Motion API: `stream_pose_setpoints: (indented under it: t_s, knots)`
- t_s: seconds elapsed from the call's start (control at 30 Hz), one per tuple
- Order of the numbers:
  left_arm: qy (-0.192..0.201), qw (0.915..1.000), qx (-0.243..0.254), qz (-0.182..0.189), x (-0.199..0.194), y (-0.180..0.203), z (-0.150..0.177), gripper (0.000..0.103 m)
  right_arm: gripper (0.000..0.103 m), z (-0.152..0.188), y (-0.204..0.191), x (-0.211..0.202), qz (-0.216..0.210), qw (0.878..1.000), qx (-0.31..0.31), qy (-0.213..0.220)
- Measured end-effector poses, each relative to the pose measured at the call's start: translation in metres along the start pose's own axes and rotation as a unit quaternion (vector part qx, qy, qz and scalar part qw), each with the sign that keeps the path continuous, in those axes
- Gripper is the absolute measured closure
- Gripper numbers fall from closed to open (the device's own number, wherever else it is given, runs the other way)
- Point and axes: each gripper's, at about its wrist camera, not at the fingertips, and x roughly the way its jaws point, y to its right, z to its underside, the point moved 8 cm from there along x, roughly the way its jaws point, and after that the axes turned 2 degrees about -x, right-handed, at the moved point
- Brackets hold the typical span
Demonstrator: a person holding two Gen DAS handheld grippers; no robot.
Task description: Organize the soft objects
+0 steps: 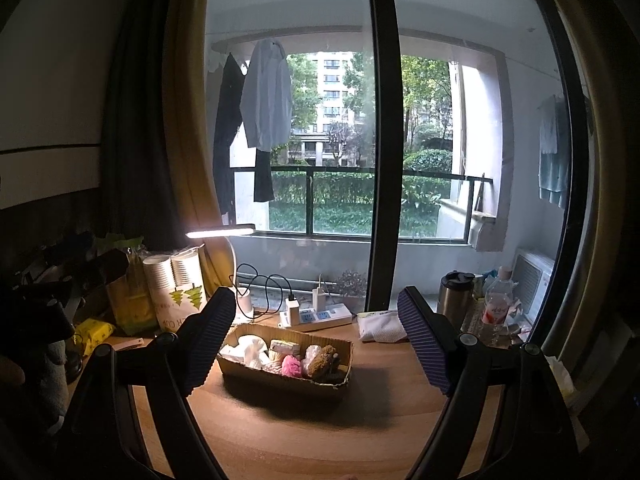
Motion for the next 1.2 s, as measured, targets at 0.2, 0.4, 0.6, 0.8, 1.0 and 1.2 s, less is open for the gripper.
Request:
stream_pose_setpoints:
  t_s: [0.2,0.4,0.6,0.8,1.0,1.2]
  knots:
    - [-0.001,1.0,0.0,-0.003,0.0016,-0.0017,-0.0003,0.005,0.017,0.0013,-0.0046,0.0018,-0.003,1.0,-0.002,-0.002]
    - [0.006,0.9998,0.008,-0.017,0.0001,-0.0027,0.0006,0.004,0.017,0.0033,-0.0054,0.0021,-0.004,1.0,-0.005,-0.006]
    - [0.003,0.9999,0.007,-0.014,-0.0017,-0.0012,0.0031,0.004,0.017,0.0025,-0.0055,0.0015,-0.004,1.0,-0.005,-0.007]
    - [0.003,0.9999,0.008,-0.015,-0.0014,-0.0015,0.0033,0.004,0.017,0.0022,-0.0059,0.0011,-0.004,1.0,-0.006,-0.008]
    - [0.003,0.9999,0.008,-0.015,-0.0011,-0.0017,0.0029,0.004,0.017,0.0037,-0.0061,0.0019,-0.005,1.0,-0.004,-0.009]
    - [0.0,0.9999,0.005,-0.014,0.0011,-0.0016,0.0053,0.004,0.017,0.0068,-0.0065,0.0045,-0.006,1.0,-0.005,-0.014]
